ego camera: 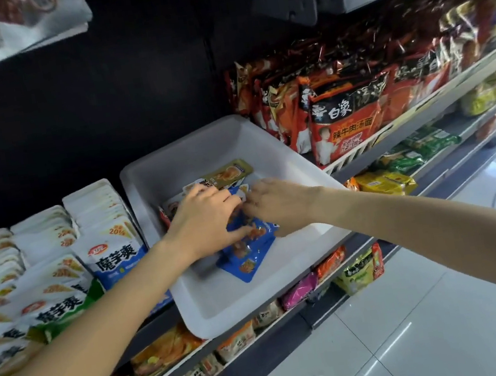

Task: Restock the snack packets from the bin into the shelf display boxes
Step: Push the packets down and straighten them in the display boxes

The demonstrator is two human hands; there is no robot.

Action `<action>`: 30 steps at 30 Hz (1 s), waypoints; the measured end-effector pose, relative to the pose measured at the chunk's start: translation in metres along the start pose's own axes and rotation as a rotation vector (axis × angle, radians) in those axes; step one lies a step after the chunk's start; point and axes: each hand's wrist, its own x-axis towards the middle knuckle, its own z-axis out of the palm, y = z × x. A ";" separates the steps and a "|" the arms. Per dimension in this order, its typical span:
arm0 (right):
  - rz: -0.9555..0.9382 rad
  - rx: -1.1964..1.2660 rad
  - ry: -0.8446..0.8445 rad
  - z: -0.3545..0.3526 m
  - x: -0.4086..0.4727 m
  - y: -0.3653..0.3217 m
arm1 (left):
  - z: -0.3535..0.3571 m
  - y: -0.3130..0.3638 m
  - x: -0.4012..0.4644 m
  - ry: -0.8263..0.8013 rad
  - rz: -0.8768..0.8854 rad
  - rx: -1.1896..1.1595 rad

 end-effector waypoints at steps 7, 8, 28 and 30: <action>0.064 -0.113 0.575 -0.037 -0.040 0.018 | -0.023 -0.015 -0.014 0.041 -0.396 -0.614; 0.101 -0.036 0.611 -0.040 -0.045 0.021 | -0.025 -0.016 -0.017 0.058 -0.414 -0.696; 0.302 1.518 0.719 -0.117 0.020 -0.037 | -0.056 -0.004 -0.175 0.675 -0.685 -0.401; 0.293 1.517 0.708 -0.123 0.031 -0.046 | -0.044 -0.004 -0.202 0.659 -0.630 -0.123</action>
